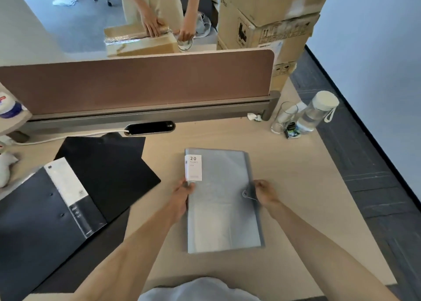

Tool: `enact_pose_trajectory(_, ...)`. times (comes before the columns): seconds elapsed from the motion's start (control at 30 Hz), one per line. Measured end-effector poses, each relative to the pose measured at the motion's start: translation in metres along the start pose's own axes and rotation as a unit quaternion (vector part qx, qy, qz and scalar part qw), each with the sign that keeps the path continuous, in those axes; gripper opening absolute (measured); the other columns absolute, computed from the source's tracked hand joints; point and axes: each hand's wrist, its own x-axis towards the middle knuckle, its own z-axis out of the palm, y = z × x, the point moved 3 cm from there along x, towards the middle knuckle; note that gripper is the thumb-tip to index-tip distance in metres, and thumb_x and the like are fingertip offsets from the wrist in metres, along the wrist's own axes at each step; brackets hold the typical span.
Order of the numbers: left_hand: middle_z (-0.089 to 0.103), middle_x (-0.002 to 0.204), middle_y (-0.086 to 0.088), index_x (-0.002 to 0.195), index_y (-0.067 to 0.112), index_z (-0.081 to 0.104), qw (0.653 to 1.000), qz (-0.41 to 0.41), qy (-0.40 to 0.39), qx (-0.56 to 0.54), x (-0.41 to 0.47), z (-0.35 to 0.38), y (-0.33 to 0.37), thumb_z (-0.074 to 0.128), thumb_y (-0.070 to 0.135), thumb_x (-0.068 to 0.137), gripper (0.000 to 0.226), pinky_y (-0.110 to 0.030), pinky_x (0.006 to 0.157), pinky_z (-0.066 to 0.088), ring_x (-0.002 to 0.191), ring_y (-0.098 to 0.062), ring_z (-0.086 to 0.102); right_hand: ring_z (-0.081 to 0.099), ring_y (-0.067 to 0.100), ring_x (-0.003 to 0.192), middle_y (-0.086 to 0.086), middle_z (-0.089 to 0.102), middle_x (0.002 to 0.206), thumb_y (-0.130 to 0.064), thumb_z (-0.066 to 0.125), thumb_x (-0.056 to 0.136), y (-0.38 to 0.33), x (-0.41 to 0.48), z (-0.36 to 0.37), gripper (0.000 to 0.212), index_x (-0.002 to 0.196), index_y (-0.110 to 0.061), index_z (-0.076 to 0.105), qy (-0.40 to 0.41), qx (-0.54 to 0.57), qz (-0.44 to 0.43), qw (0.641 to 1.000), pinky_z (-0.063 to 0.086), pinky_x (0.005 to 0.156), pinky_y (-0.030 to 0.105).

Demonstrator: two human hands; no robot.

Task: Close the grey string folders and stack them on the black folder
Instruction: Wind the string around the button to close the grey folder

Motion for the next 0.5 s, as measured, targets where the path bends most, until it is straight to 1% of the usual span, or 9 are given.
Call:
enact_pose_trajectory(0.03,0.064,0.110,-0.002,0.119,0.023,0.054,1.000,-0.002,0.007,0.027,0.006,0.013,-0.002,0.046,0.010,0.099,0.026,-0.034,0.083,0.051,0.100,-0.021,0.060,0.062,0.028,0.099,0.011,0.068,0.106,-0.007,0.034,0.092,0.004,0.006,-0.009,0.036,0.105,-0.008,0.067,0.009,0.005,0.010,1.000,0.049,0.091,0.038)
enact_pose_trajectory(0.07,0.064,0.106,0.000,0.119,0.026,0.053,0.997,-0.006,0.017,0.069,0.011,0.025,-0.005,0.044,0.016,0.100,0.023,-0.034,0.081,0.049,0.096,-0.020,0.060,0.061,0.030,0.103,0.012,0.067,0.112,-0.006,0.034,0.091,0.010,0.011,-0.019,0.037,0.108,-0.009,0.066,0.020,0.006,0.019,1.000,0.049,0.093,0.040)
enact_pose_trajectory(0.17,0.057,0.091,0.000,0.115,0.025,0.049,0.972,-0.010,0.027,0.233,0.027,0.062,-0.012,0.033,0.027,0.102,0.020,-0.024,0.055,0.038,0.066,-0.014,0.051,0.057,0.033,0.111,0.015,0.063,0.121,-0.008,0.035,0.092,0.028,0.029,-0.049,0.034,0.113,-0.010,0.062,0.047,0.008,0.043,0.998,0.045,0.097,0.039)
enact_pose_trajectory(0.23,0.049,0.087,-0.003,0.101,0.017,0.045,0.941,0.007,0.035,0.336,0.034,0.085,-0.017,0.034,0.021,0.100,0.013,-0.023,0.050,0.034,0.062,-0.014,0.044,0.057,0.032,0.111,0.014,0.063,0.120,-0.008,0.036,0.092,0.036,0.037,-0.070,0.035,0.115,-0.011,0.062,0.059,-0.007,0.047,0.997,0.044,0.095,0.037)
enact_pose_trajectory(0.27,0.047,0.089,-0.004,0.095,0.014,0.043,0.925,0.019,0.045,0.376,0.036,0.095,-0.017,0.036,0.019,0.098,0.009,-0.023,0.049,0.033,0.064,-0.016,0.044,0.057,0.032,0.111,0.013,0.063,0.120,-0.007,0.036,0.091,0.038,0.042,-0.079,0.036,0.115,-0.012,0.062,0.061,-0.020,0.043,0.997,0.043,0.094,0.036)
enact_pose_trajectory(0.33,0.043,0.099,-0.007,0.093,0.010,0.042,0.900,0.039,0.062,0.429,0.037,0.110,-0.018,0.041,0.016,0.096,0.006,-0.021,0.045,0.034,0.066,-0.018,0.046,0.058,0.032,0.108,0.012,0.065,0.115,-0.004,0.039,0.088,0.041,0.048,-0.094,0.036,0.113,-0.010,0.064,0.052,-0.073,0.019,0.996,0.044,0.088,0.032)
enact_pose_trajectory(0.4,0.042,0.103,-0.009,0.092,0.008,0.045,0.889,0.056,0.053,0.452,0.039,0.120,-0.020,0.043,0.013,0.094,0.006,-0.012,0.042,0.035,0.071,-0.017,0.046,0.059,0.032,0.099,0.014,0.066,0.109,-0.003,0.043,0.083,0.041,0.054,-0.108,0.031,0.101,-0.010,0.066,0.054,-0.136,-0.019,0.989,0.045,0.082,0.032)
enact_pose_trajectory(0.47,0.052,0.106,-0.009,0.092,0.007,0.056,0.883,0.066,0.035,0.464,0.038,0.119,-0.022,0.042,0.019,0.093,0.018,-0.006,0.059,0.034,0.095,-0.019,0.048,0.056,0.032,0.095,0.017,0.064,0.108,-0.008,0.048,0.080,0.037,0.055,-0.115,0.020,0.090,-0.012,0.064,0.056,-0.209,-0.043,0.975,0.049,0.082,0.037)
enact_pose_trajectory(0.5,0.058,0.102,-0.005,0.090,0.010,0.060,0.882,0.060,0.025,0.467,0.039,0.116,-0.024,0.041,0.023,0.093,0.023,-0.011,0.071,0.034,0.108,-0.022,0.048,0.053,0.032,0.101,0.015,0.060,0.113,-0.011,0.051,0.080,0.033,0.055,-0.115,0.020,0.095,-0.012,0.064,0.058,-0.259,-0.058,0.962,0.048,0.085,0.039)
